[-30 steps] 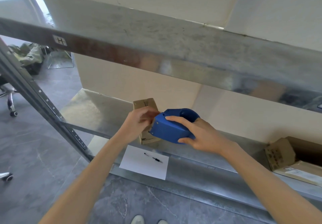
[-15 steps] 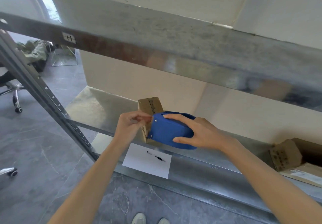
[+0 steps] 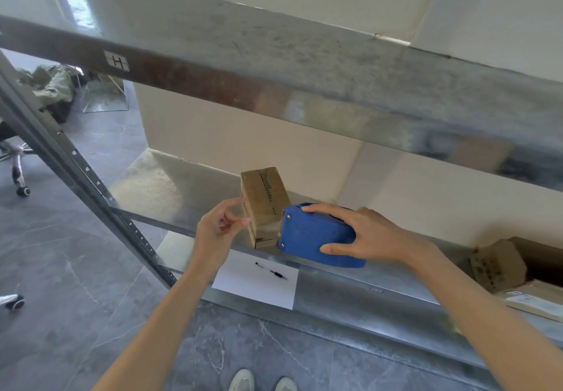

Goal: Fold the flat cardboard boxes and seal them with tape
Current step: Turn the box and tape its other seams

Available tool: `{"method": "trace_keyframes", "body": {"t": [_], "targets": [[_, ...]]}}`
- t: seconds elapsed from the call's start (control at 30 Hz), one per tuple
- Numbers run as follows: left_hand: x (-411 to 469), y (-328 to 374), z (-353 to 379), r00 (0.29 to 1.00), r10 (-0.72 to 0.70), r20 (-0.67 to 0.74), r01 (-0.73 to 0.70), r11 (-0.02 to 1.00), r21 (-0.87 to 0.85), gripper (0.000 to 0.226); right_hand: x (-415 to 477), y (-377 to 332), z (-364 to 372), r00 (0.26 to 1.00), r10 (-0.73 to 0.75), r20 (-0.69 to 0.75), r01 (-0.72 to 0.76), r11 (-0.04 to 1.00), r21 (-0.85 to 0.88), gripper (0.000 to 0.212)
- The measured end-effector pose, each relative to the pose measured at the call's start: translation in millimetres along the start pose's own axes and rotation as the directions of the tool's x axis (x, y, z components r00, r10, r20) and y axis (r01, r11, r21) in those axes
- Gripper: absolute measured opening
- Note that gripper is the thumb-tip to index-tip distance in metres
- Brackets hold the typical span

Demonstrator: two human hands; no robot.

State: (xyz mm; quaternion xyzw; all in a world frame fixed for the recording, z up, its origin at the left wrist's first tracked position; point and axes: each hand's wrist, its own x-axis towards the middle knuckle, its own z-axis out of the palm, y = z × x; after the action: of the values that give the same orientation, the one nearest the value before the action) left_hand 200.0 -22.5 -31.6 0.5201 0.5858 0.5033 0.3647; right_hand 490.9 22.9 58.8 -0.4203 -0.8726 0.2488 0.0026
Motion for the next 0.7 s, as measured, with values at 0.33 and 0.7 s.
{"method": "trace_keyframes", "body": {"t": [0.33, 0.7], "targets": [[4, -14, 6, 0.997, -0.029, 0.076, 0.035, 0.996, -0.082, 0.039, 0, -4, 12, 0.999, 0.039, -0.021, -0.04, 0.999, -0.036, 0.066], [13, -26, 14, 0.996, 0.01, 0.083, 0.001, 0.991, -0.13, 0.032, -1, -1, 19, 0.994, 0.105, -0.015, -0.105, 0.994, 0.005, 0.066]]}}
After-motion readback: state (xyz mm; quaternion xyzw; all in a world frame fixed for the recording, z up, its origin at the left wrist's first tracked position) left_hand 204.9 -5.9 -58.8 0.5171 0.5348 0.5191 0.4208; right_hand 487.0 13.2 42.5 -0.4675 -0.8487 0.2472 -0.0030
